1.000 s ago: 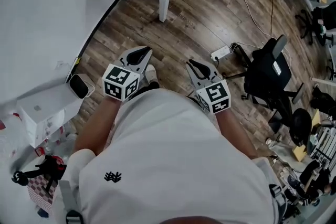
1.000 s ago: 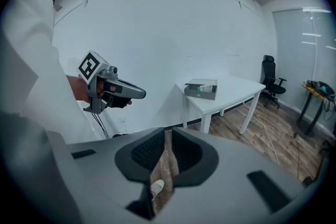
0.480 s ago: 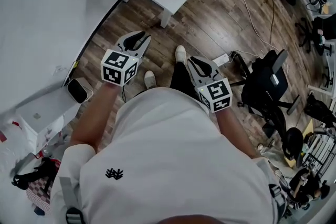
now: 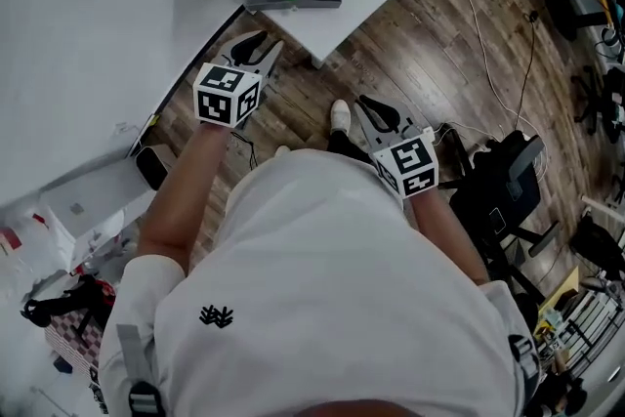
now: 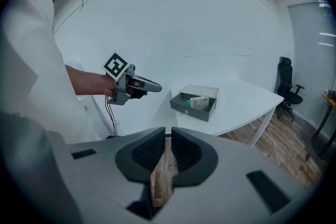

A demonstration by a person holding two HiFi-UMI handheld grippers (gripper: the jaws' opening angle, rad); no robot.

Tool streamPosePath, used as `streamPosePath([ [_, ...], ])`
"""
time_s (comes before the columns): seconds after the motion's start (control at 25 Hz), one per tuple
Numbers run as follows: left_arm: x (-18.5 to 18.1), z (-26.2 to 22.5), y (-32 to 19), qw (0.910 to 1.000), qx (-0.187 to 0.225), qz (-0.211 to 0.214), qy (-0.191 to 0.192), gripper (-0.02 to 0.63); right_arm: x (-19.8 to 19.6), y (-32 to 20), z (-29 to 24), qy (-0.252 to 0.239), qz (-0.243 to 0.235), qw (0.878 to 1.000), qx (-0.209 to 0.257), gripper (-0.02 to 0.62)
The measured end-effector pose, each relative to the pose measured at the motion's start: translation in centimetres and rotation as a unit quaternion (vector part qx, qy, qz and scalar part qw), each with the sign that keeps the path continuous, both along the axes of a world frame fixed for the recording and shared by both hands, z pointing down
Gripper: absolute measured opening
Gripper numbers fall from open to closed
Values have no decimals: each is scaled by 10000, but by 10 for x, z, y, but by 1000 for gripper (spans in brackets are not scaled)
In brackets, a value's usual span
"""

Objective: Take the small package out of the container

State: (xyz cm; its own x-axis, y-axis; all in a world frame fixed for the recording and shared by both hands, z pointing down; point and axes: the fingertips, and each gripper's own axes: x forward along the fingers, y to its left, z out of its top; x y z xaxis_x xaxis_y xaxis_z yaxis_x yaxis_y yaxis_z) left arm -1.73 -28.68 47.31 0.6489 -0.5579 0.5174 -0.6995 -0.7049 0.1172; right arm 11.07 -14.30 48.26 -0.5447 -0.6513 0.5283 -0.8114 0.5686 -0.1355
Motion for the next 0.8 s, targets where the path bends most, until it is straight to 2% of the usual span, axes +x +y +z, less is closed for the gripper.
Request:
streamPosePath([
  [0.48,34,31,-89,9967,43,-29,-810,172,63,-50,5,-91,-57,9999,-19,37],
  [0.8,39,73,-133,9887,-266,-10,-1477,201,99,-69,13,-134,41,9998,-111,37],
])
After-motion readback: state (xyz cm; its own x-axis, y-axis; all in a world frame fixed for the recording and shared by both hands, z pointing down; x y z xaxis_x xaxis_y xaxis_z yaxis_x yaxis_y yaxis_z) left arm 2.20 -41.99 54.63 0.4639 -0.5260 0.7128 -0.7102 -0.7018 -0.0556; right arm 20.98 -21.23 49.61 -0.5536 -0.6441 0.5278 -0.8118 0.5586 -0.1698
